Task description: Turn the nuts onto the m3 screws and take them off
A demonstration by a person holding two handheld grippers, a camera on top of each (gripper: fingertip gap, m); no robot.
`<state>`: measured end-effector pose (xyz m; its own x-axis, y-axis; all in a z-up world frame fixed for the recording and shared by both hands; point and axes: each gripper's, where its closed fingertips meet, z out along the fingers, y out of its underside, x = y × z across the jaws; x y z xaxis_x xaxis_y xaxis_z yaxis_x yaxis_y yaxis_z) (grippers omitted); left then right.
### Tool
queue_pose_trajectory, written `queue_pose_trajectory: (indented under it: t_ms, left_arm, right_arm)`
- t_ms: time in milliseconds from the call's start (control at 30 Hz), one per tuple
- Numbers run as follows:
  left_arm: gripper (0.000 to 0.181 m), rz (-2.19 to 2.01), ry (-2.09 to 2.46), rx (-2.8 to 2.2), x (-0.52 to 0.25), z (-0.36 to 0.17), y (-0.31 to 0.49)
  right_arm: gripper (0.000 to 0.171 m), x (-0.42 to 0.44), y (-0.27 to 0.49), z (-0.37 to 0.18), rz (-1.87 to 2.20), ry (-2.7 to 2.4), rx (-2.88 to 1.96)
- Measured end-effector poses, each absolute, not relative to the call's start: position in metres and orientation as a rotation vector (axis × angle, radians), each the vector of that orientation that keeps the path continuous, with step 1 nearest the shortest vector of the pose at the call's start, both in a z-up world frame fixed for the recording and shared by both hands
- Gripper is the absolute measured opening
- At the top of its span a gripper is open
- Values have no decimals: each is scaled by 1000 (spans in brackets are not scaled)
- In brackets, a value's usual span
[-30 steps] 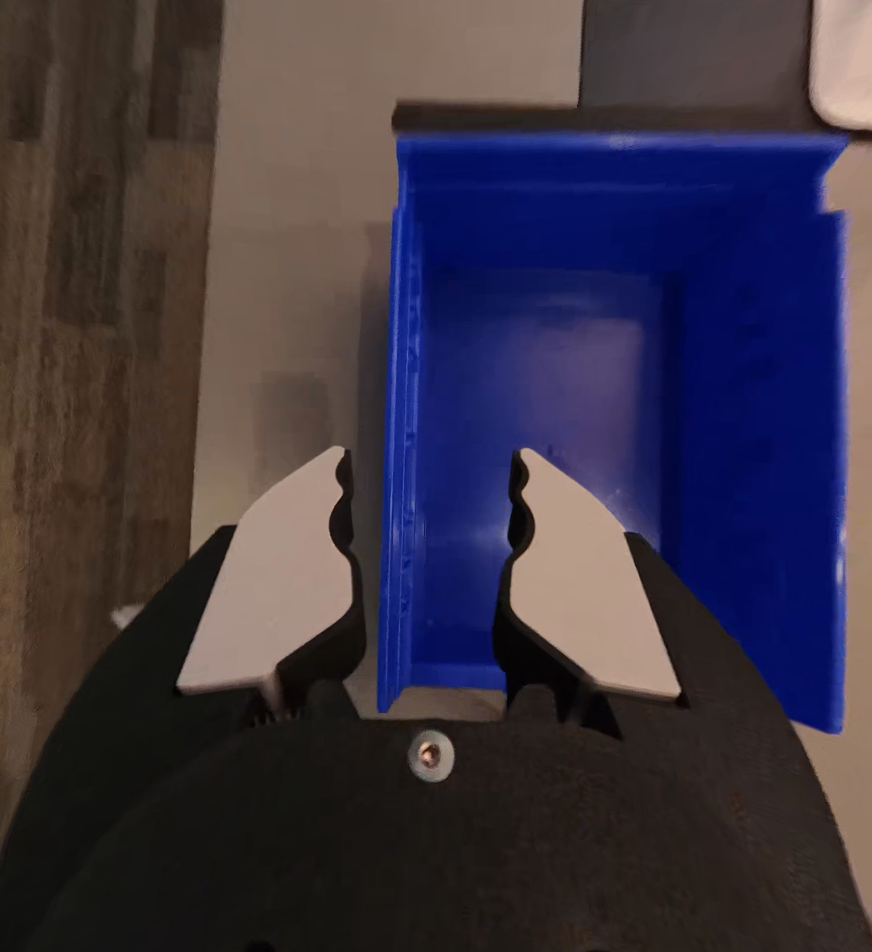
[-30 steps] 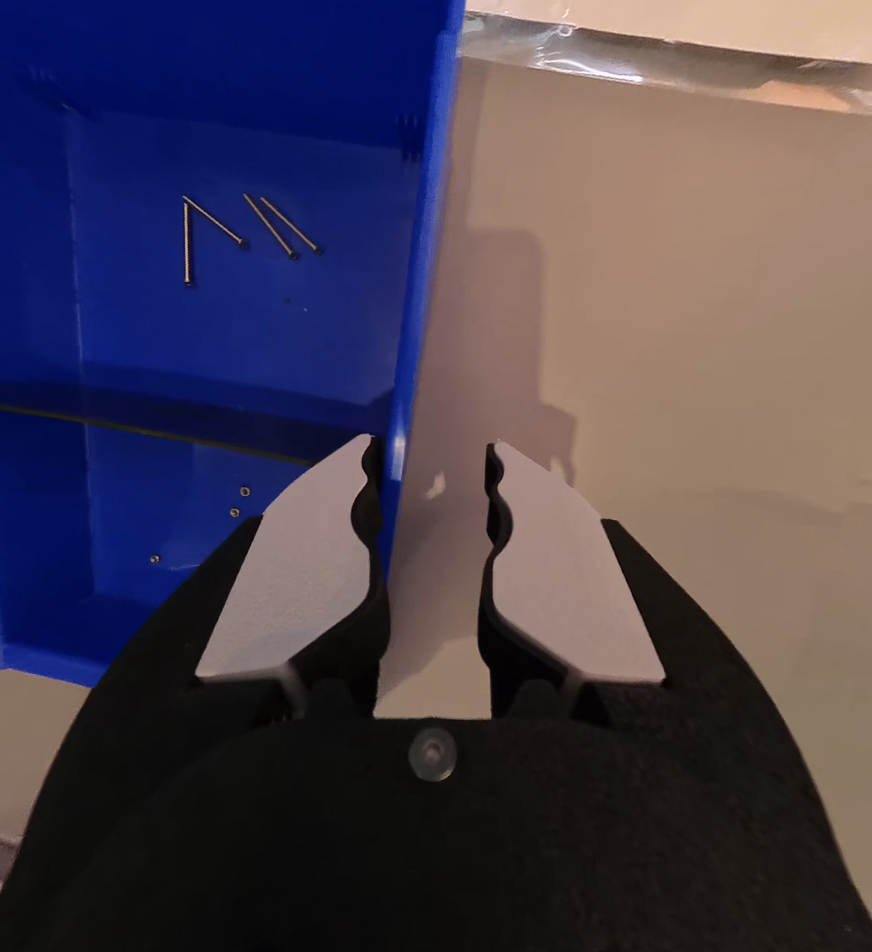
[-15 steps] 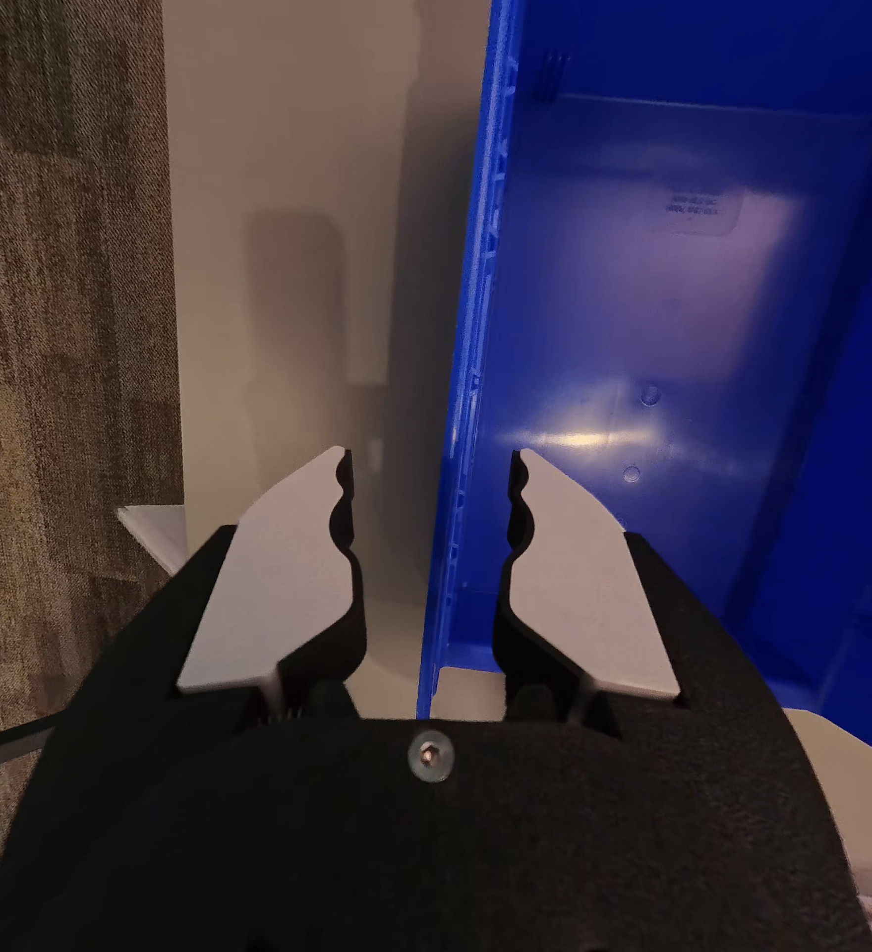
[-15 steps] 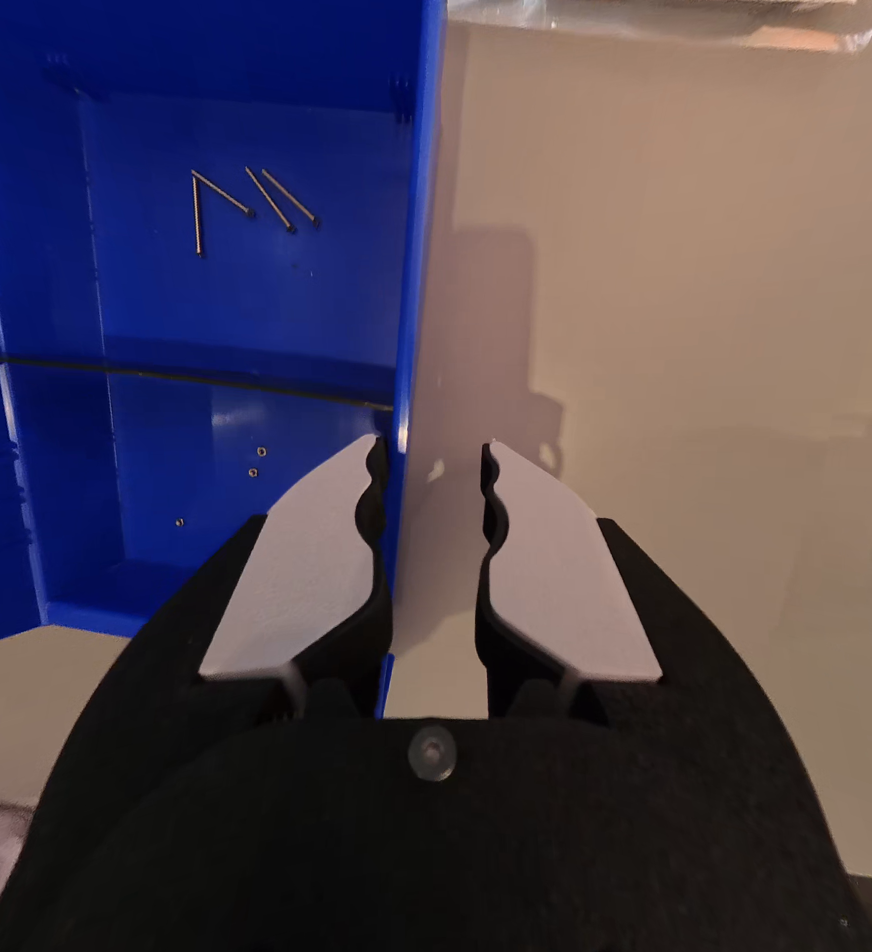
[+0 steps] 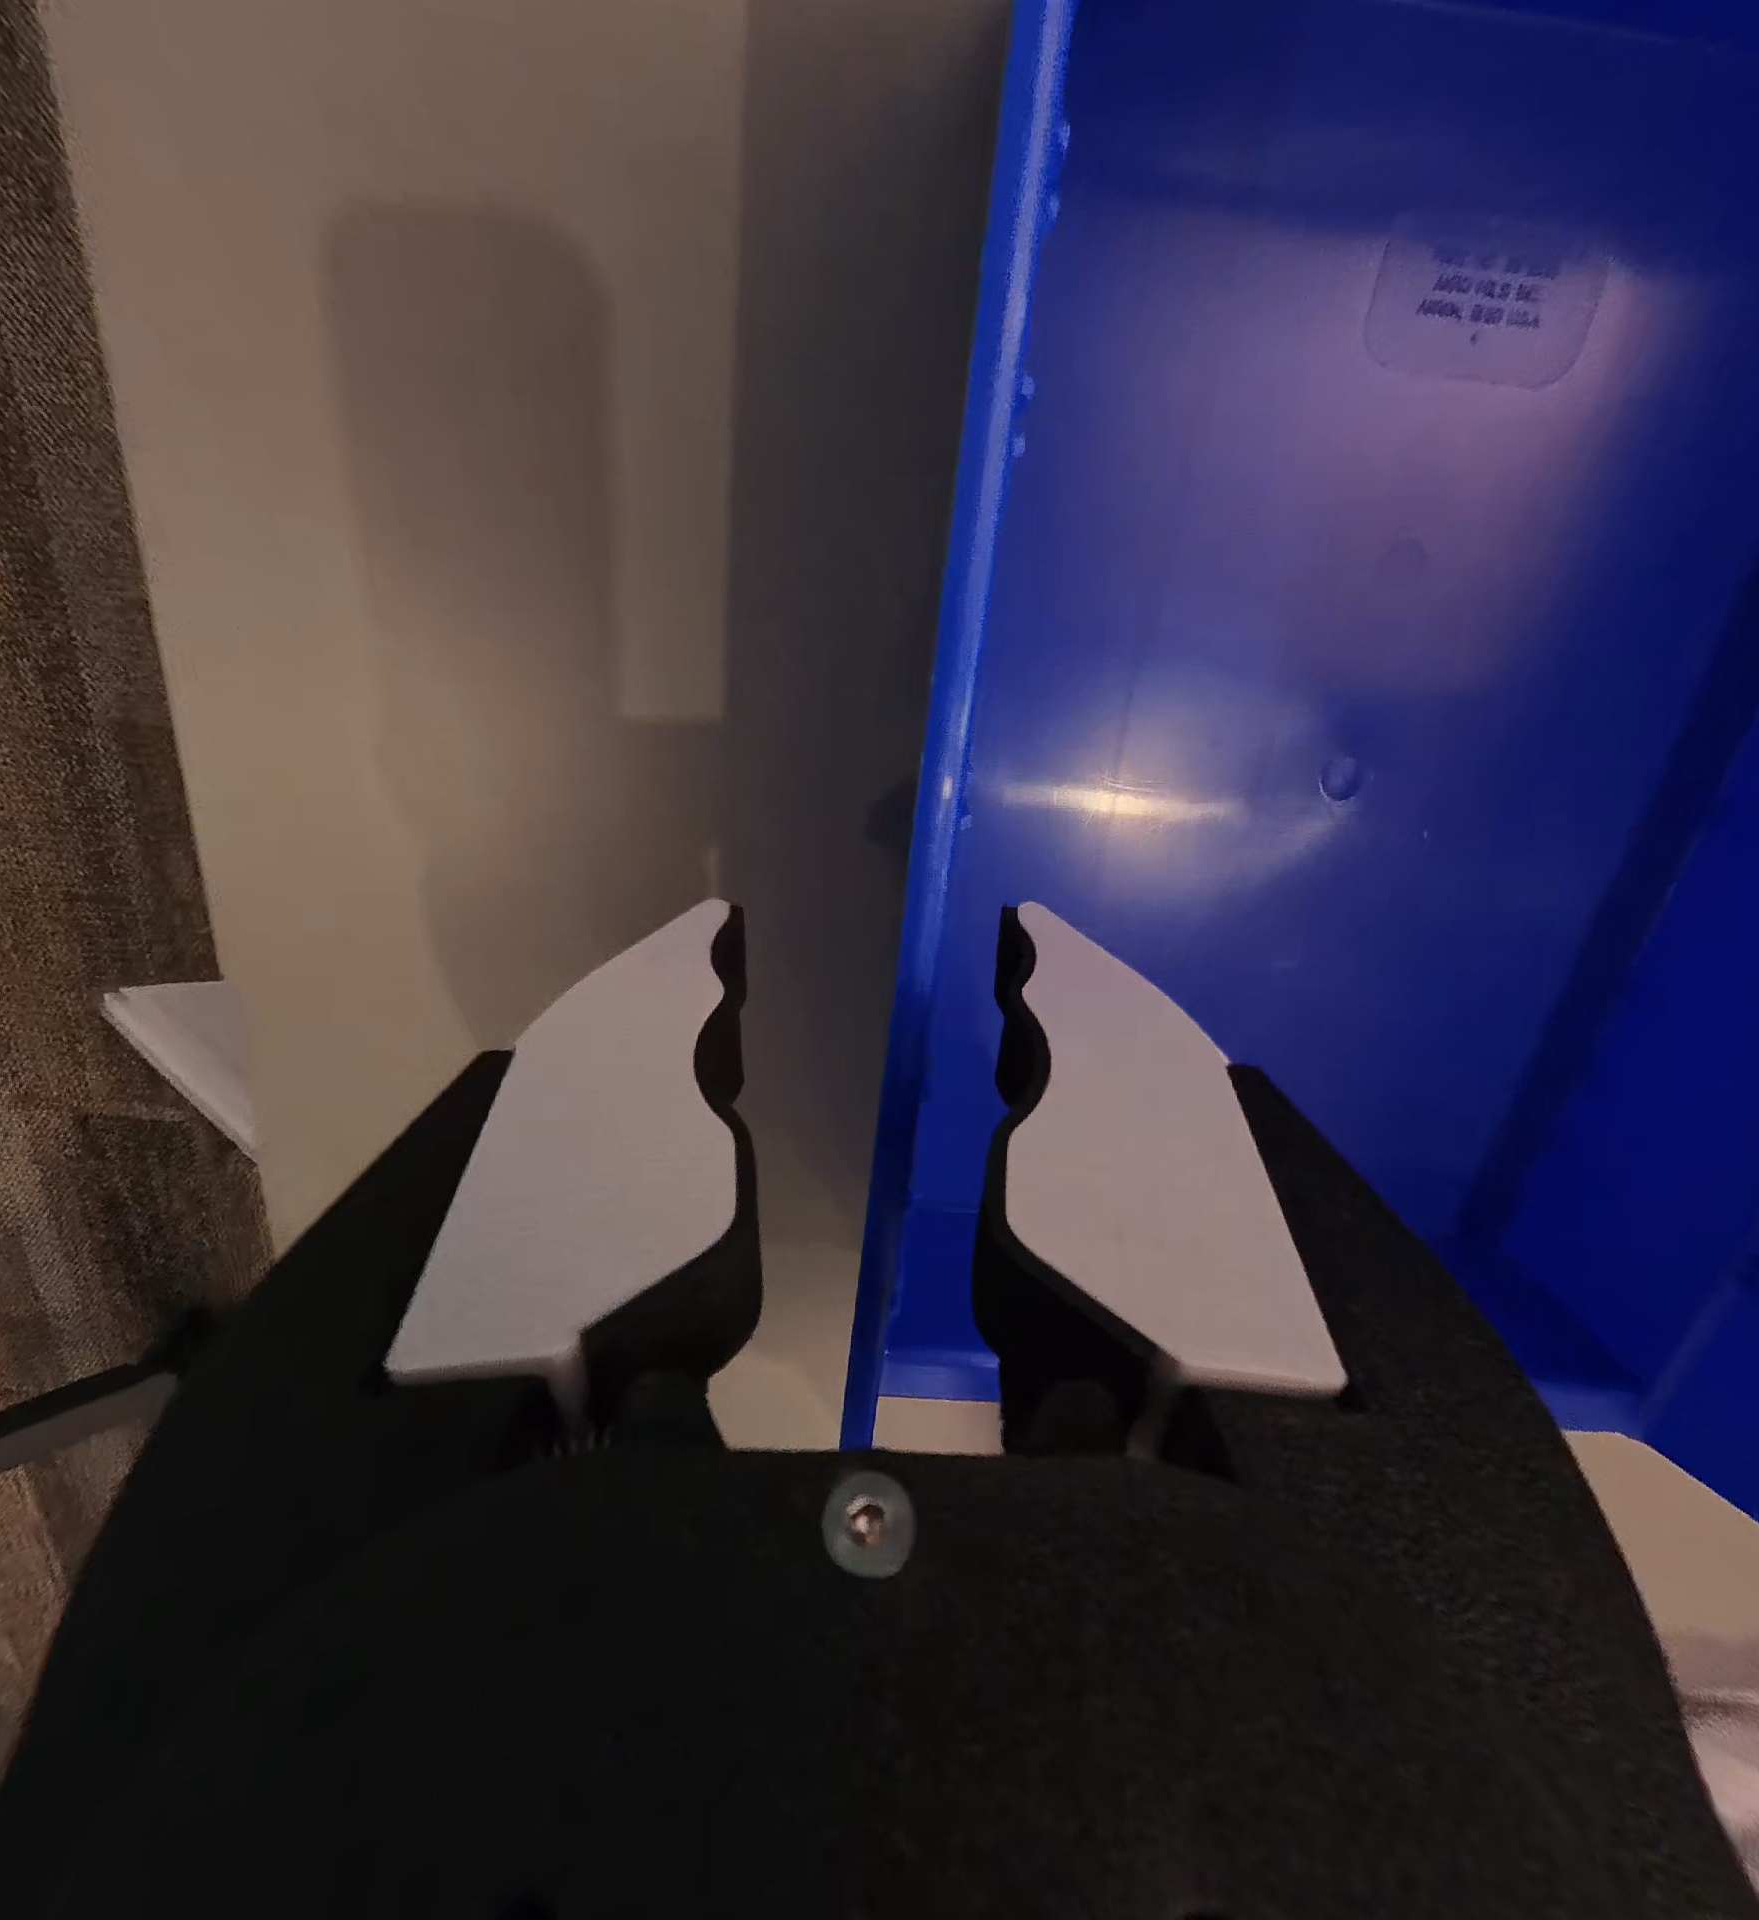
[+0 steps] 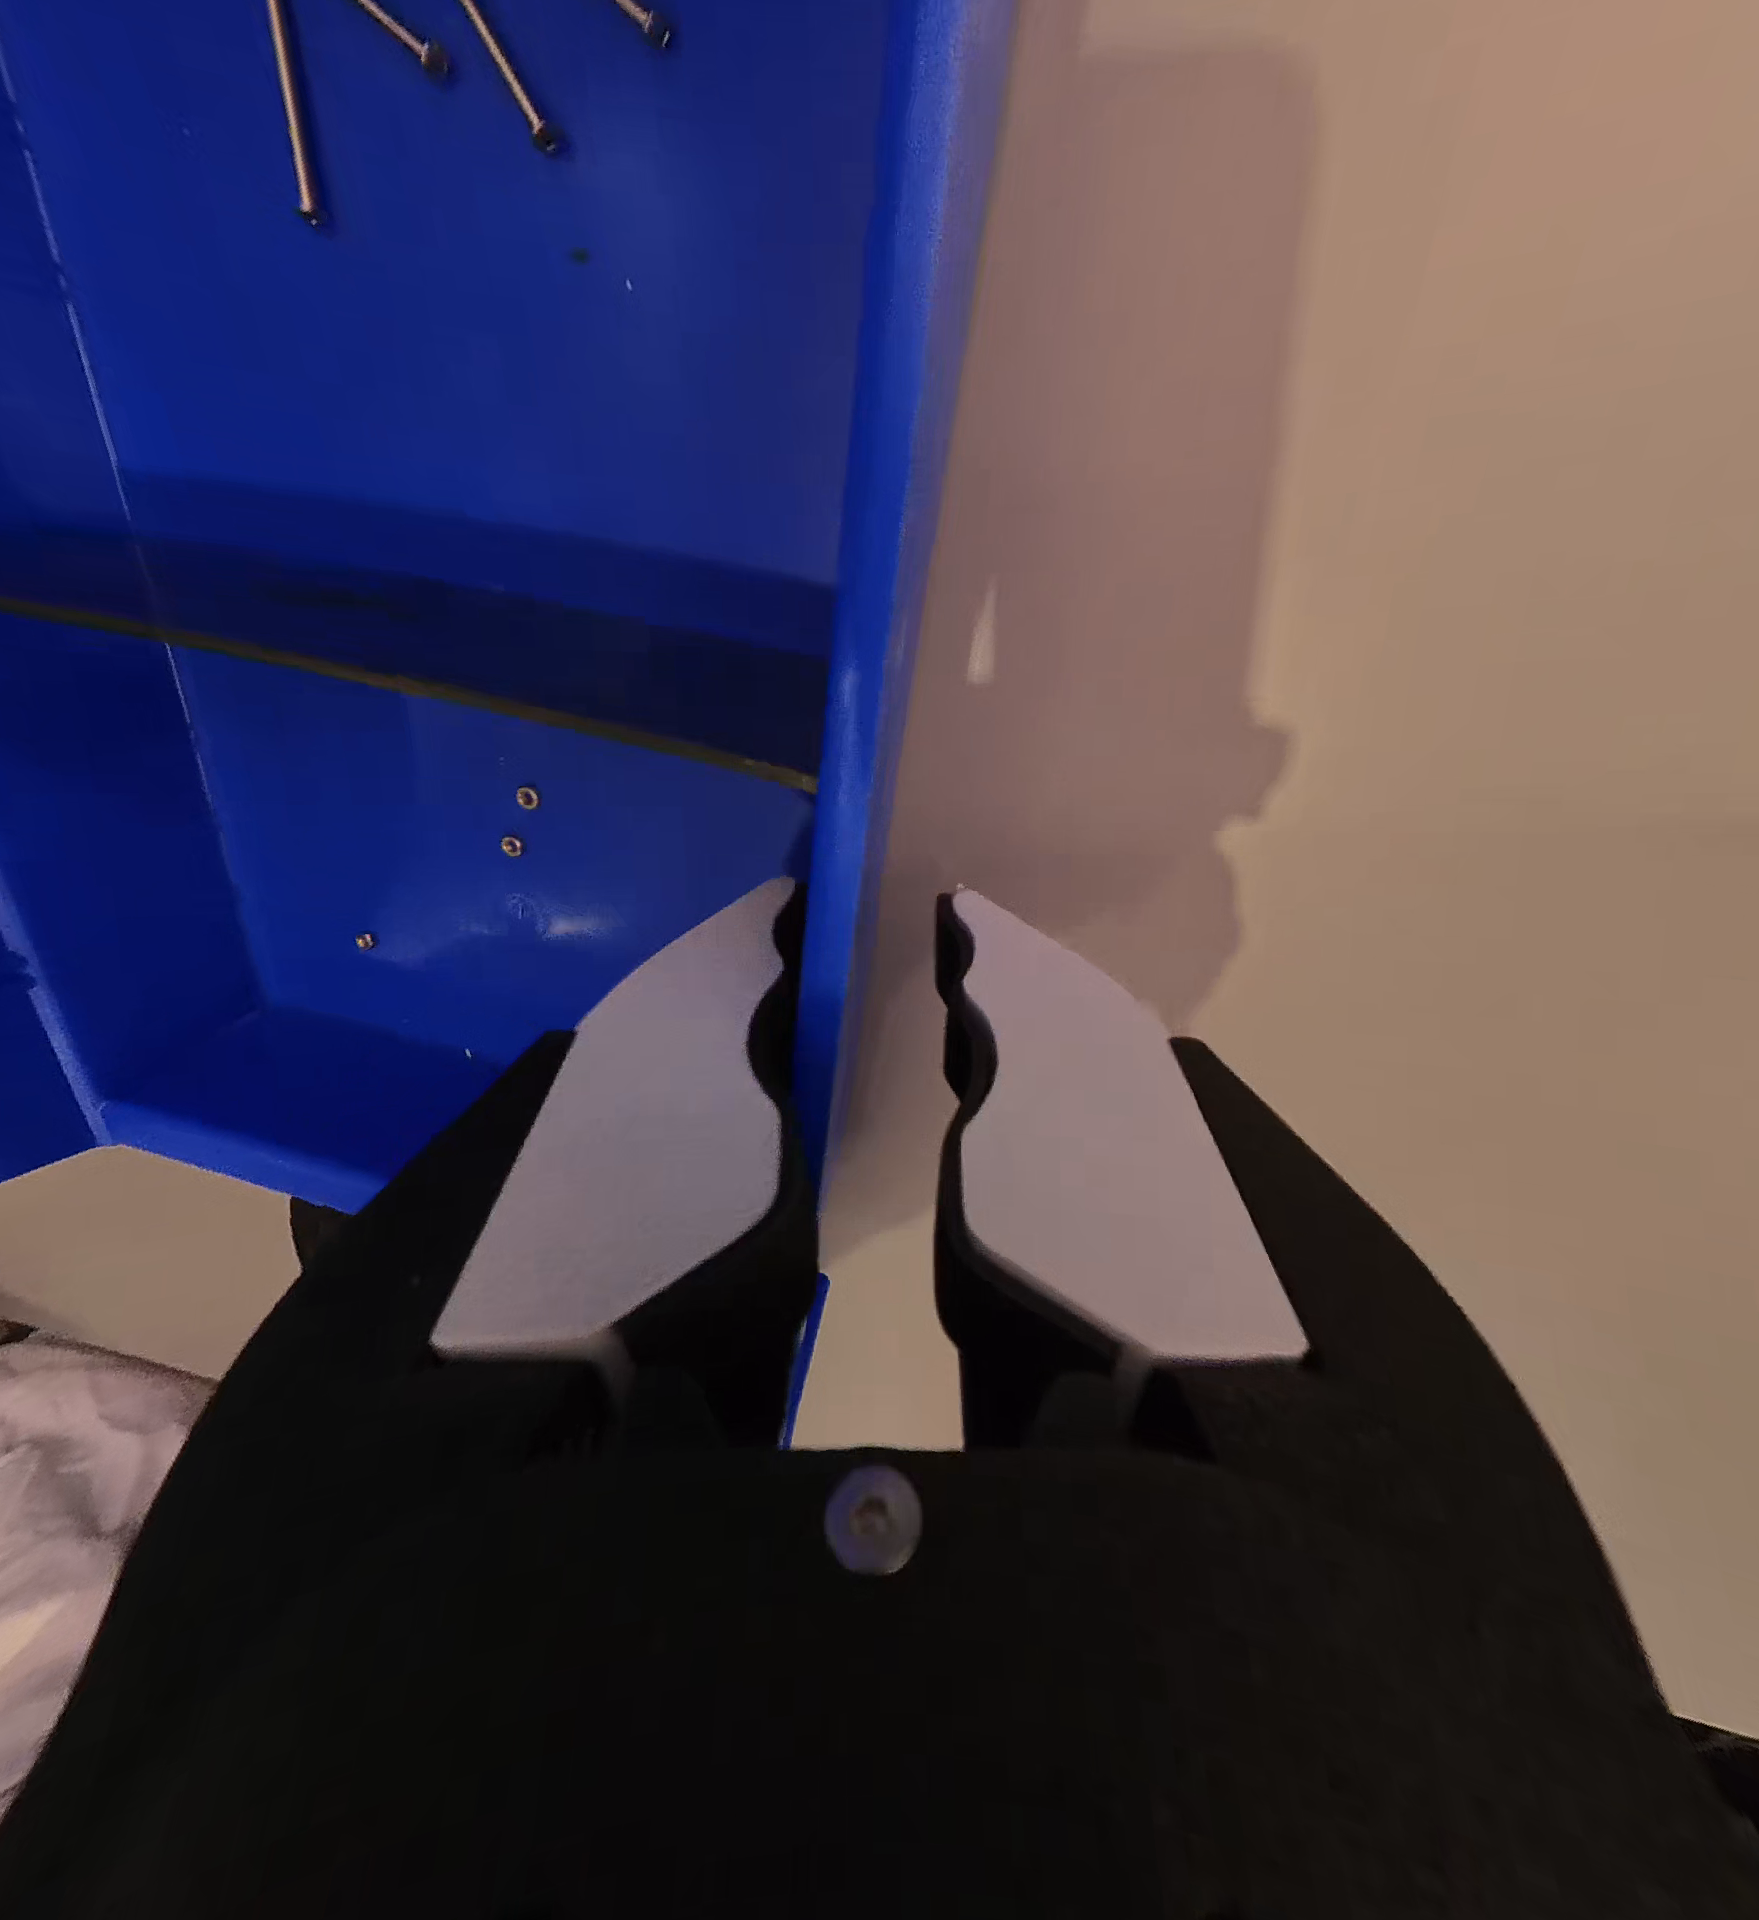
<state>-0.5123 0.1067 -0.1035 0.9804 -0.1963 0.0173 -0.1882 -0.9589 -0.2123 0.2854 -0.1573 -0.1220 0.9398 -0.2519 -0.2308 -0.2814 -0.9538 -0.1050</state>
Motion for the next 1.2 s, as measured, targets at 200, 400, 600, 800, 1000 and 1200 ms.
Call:
queue_pose_trajectory:
  t_ms: [200, 400, 600, 800, 1000, 1200]
  left_arm:
    - [32, -106, 305, -2960, -507, -114, 104]
    - [10, -120, 324, -2995, -503, -119, 102]
    - [5, -191, 332, -3008, -495, -119, 99]
    - [5, -178, 449, -3013, -469, -120, 98]
    - [6, -171, 624, -3008, -424, -120, 93]
    - [7, -171, 777, -3011, -378, -121, 79]
  right_arm:
    - [6, 281, -157, -124, 318, 403, -3003]
    - [7, 281, -157, -125, 312, 426, -3020]
    - [7, 281, -157, -125, 311, 417, -3024]
    - [7, 280, -156, -126, 299, 403, -3038]
    - [8, 279, -155, -127, 310, 384, -3035]
    - [8, 279, -155, -127, 315, 379, -3035]
